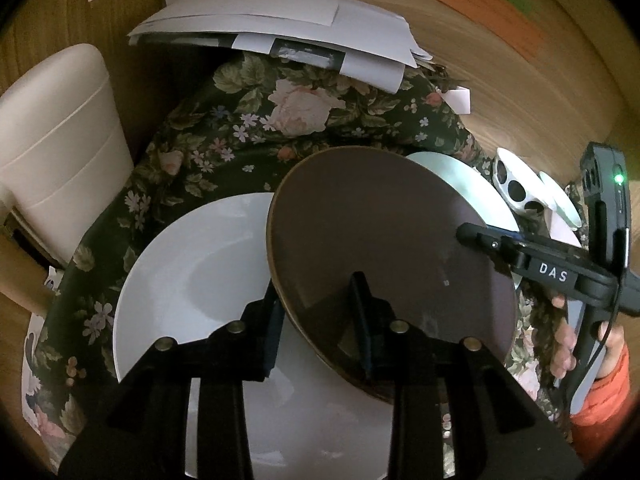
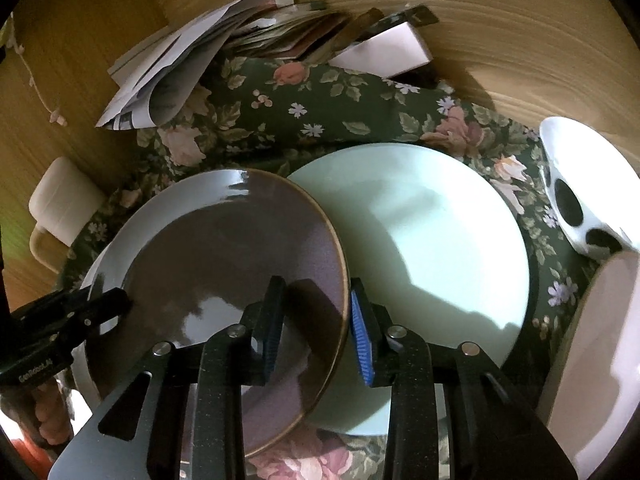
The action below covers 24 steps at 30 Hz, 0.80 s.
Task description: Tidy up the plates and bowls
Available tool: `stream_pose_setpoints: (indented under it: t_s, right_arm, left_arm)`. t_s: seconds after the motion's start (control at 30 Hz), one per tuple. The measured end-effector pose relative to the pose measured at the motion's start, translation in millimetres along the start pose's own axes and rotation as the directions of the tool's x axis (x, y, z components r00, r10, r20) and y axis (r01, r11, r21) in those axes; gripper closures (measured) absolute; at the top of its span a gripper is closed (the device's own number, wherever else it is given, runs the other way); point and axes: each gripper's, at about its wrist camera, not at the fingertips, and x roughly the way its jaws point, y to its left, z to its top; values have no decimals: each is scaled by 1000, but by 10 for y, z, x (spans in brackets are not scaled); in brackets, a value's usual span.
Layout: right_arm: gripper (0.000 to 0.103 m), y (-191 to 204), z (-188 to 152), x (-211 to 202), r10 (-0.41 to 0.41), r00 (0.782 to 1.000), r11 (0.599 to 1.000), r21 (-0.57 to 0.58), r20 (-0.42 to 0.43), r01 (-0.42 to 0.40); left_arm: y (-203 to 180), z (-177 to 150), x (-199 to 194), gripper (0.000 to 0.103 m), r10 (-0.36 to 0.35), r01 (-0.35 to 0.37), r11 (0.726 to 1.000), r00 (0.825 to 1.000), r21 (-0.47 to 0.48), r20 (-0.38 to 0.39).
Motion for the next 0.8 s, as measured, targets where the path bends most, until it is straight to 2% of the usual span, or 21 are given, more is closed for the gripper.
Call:
stream_pose_setpoints:
  t_s: [0.53, 0.8]
  right_arm:
    - [75, -46, -267, -509, -26, 996, 999, 46, 81, 22]
    - [75, -94, -403, -785, -46, 992, 997, 72, 121, 37]
  left_arm:
    - [-183, -101, -201, 72, -29, 28, 999, 999, 35, 38]
    - [-333, -186, -364, 72, -67, 64, 996, 996, 59, 58]
